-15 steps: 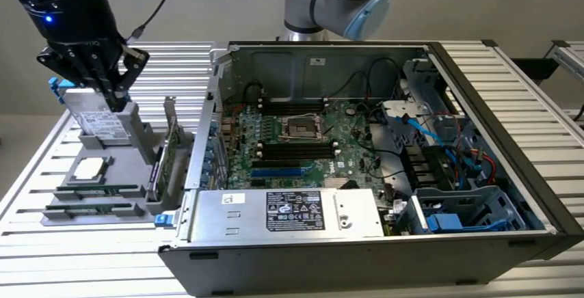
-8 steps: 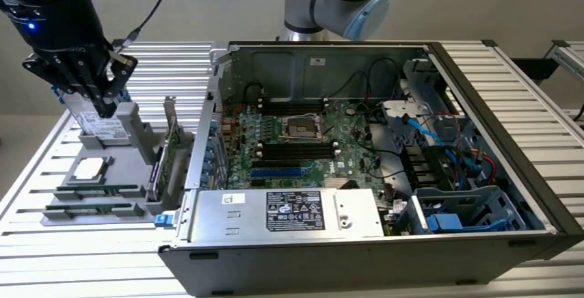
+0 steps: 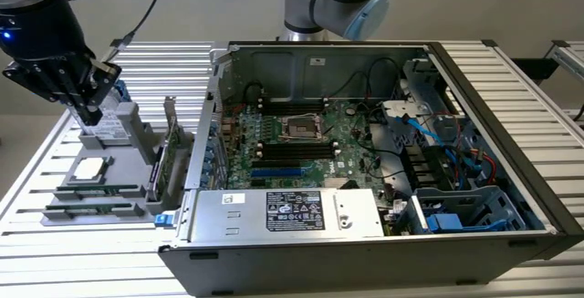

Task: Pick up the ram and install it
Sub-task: 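Reach for the ram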

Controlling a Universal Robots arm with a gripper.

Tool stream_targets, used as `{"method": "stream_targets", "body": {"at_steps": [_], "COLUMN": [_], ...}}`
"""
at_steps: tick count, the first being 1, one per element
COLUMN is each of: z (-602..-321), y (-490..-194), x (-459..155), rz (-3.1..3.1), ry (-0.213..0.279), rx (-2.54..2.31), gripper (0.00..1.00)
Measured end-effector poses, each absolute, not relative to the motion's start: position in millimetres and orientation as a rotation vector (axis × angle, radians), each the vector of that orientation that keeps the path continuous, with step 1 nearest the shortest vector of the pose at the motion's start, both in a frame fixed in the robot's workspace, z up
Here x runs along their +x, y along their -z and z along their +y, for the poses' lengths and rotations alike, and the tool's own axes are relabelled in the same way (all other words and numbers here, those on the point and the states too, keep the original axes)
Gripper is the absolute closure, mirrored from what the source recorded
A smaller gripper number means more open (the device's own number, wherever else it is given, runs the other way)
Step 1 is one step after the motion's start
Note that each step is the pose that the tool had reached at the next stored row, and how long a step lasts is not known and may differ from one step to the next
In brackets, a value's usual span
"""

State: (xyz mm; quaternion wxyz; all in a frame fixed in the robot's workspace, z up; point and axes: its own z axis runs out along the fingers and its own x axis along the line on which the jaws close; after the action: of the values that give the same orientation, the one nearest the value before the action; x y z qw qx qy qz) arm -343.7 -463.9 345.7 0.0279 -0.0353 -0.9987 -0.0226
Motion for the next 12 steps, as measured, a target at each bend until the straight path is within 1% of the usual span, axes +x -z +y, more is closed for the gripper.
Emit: {"method": "stream_targets", "body": {"at_steps": [7, 12], "z": [-473.2, -474.4], "y": [-343.1, -342.6], "x": [-359.8, -363.4], "rz": [-3.083, -3.083], "ry": [0.07, 0.07], "rx": [-0.109, -0.108], "gripper": [0.9, 0.9]}}
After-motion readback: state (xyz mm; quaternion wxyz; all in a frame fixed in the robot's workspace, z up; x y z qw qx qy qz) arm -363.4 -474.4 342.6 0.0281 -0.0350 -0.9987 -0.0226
